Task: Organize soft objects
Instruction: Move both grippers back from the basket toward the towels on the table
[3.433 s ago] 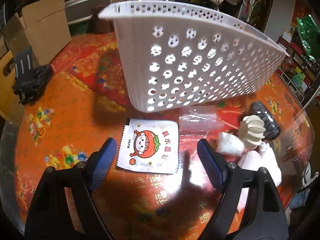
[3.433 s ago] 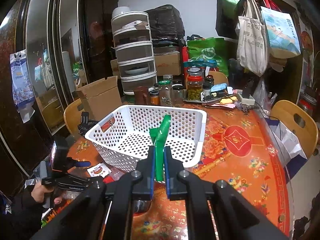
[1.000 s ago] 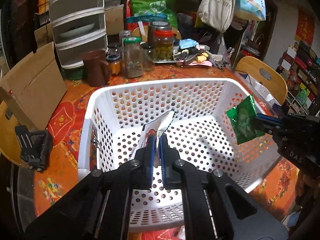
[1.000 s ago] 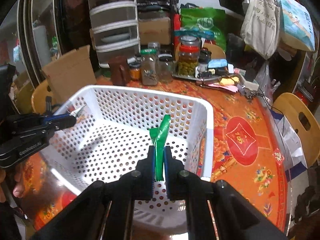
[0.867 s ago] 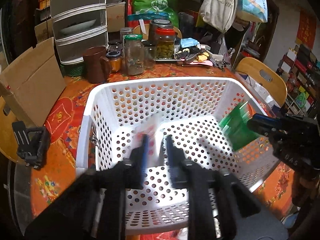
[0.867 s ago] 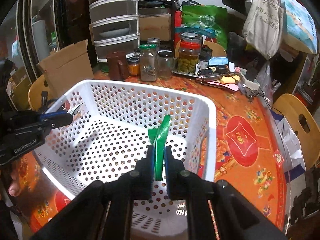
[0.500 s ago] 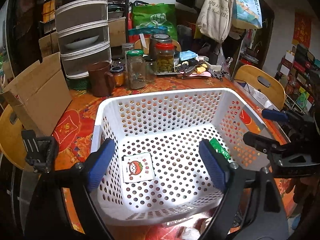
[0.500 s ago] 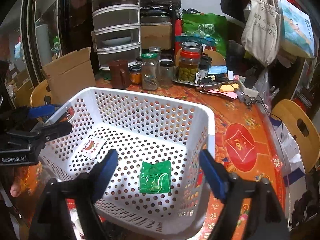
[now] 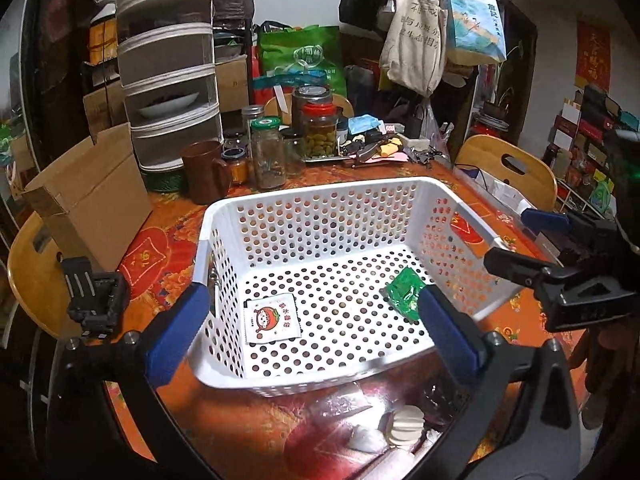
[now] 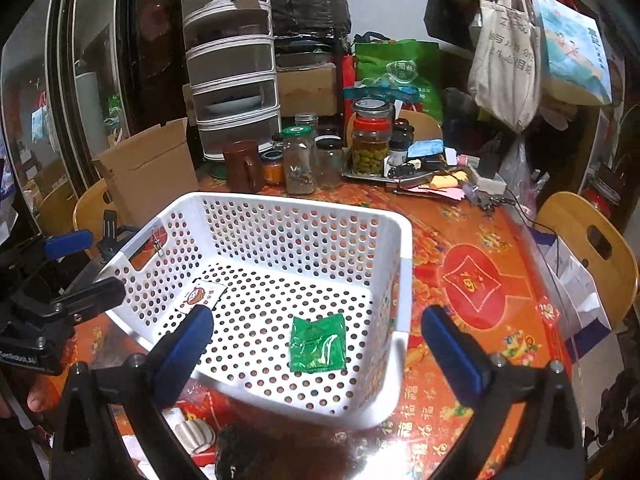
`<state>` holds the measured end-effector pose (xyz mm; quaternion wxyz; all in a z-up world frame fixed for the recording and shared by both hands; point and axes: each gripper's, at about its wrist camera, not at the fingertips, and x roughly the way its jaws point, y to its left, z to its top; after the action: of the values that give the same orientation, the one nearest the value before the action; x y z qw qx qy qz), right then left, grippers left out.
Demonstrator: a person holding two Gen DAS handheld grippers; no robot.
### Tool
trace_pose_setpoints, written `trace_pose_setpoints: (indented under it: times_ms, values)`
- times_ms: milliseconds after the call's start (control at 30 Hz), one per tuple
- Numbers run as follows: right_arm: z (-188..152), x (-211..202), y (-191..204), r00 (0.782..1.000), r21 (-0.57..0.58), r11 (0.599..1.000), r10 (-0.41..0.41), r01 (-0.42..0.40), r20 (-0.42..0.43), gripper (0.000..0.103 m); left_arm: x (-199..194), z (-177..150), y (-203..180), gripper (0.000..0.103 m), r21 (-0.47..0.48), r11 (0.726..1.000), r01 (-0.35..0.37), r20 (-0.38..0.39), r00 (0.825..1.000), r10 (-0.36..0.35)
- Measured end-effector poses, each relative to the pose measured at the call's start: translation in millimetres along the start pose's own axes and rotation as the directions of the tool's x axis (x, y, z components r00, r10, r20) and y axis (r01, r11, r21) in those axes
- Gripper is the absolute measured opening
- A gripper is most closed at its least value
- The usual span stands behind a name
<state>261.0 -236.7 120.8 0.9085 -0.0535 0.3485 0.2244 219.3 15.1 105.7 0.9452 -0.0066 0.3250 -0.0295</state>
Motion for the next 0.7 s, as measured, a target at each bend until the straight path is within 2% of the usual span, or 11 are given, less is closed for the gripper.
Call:
trace_pose_setpoints:
  times_ms: [267, 400, 533, 700]
  values:
    - [-10.4, -16.8, -5.5, 1.0, 0.023, 1.0, -0.006, 0.006, 0.007, 0.103, -29.6, -13.2, -8.2, 0.103, 0.005, 1.0, -0.026, 0.023, 0.999, 0.025]
    - [-17.3, -30.5, -8.1, 1.0, 0.041, 0.999, 0.008, -0.009, 0.022, 0.103, -46.4, -26.1, -6.1, 0.103, -0.021, 1.0, -0.013, 0.017, 1.0, 0.013]
    - [-30.3, -49.4, -8.7, 0.999, 0.041, 0.999, 0.011, -0.013, 0.044, 0.103, -65.8, -50.3, -1.7, 0.103, -0.039, 0.999, -0.021, 0.013, 1.0, 0.022]
    - [-67.3, -69.4, -11.1, 0.999, 0.079, 0.997, 0.025, -0.027, 0.034, 0.103, -77.1, -95.4, 8.4, 0.103, -0.088, 0.996, -0.008, -0.009, 1.0, 0.007]
